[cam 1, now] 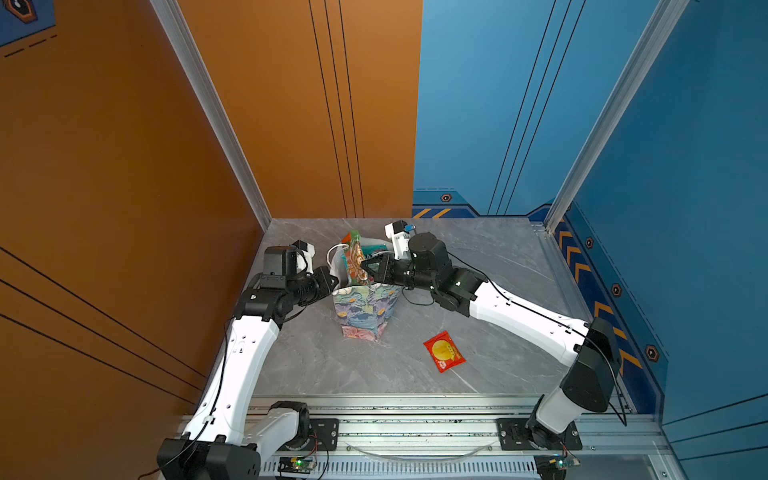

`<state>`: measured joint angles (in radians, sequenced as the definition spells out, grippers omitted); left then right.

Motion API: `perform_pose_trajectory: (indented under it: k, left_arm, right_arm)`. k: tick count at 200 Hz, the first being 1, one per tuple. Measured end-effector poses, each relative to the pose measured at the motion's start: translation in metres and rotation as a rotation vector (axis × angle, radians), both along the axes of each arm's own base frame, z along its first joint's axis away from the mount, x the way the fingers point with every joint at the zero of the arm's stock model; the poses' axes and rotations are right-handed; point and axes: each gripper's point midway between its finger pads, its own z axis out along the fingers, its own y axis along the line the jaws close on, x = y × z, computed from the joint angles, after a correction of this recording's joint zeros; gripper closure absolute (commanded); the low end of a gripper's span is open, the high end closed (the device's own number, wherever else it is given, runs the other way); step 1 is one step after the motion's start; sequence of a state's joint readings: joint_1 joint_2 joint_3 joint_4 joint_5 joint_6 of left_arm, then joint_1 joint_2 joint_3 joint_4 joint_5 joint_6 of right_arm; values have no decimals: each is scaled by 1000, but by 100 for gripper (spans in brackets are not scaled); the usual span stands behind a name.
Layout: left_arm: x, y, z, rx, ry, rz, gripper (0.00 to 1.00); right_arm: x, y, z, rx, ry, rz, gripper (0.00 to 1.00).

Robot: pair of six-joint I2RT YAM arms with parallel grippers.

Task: Place the snacks into the paper bag
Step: 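Lower the soup packet into the bag with the right gripper, then open the right gripper and raise it out of the bag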

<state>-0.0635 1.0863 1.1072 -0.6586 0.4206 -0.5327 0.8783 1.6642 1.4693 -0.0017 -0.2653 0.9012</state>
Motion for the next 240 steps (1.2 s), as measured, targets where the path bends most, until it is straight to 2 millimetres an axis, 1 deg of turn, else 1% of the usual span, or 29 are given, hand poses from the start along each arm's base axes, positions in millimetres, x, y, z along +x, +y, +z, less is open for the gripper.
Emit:
perform_pose_trajectory:
  k: [26, 62, 69, 78, 86, 96, 112, 143, 165, 186, 199, 217, 226, 240]
  left_arm:
    - [-1, 0, -1, 0, 3, 0, 100]
    - [-1, 0, -1, 0, 3, 0, 100]
    - [-1, 0, -1, 0, 3, 0, 100]
    - [-1, 0, -1, 0, 3, 0, 100]
    - [-1, 0, -1, 0, 3, 0, 100]
    - [-1, 0, -1, 0, 3, 0, 100]
    - [-1, 0, -1, 0, 3, 0, 100]
    - [0, 0, -1, 0, 3, 0, 100]
    - [0, 0, -1, 0, 3, 0, 100]
    - [0, 0, -1, 0, 3, 0, 100]
    - [0, 0, -1, 0, 3, 0, 100]
    - [0, 0, -1, 0, 3, 0, 100]
    - [0, 0, -1, 0, 3, 0, 100]
    - [0, 0, -1, 0, 3, 0, 100]
  right_arm:
    - [8, -7, -16, 2, 49, -36, 100]
    - [26, -21, -25, -6, 71, -103, 100]
    - [29, -24, -27, -8, 75, -112, 95]
    - [32, -28, -29, -12, 77, -123, 87]
    - [35, -31, -30, -15, 82, -136, 77]
    - [39, -34, -31, -22, 77, -147, 71]
    - [44, -39, -33, -38, 67, -165, 66]
    - [48, -49, -38, -103, 32, -202, 64]
    - [44, -55, -28, -146, -19, -213, 64]
    - [39, -50, -3, -173, -95, -197, 66]
    - [31, -42, 15, -188, -147, -171, 66]
    - [19, -27, 38, -206, -216, -124, 66]
    - [15, -18, 44, -216, -240, -101, 67]
    - [12, -7, 44, -247, -258, -71, 67]
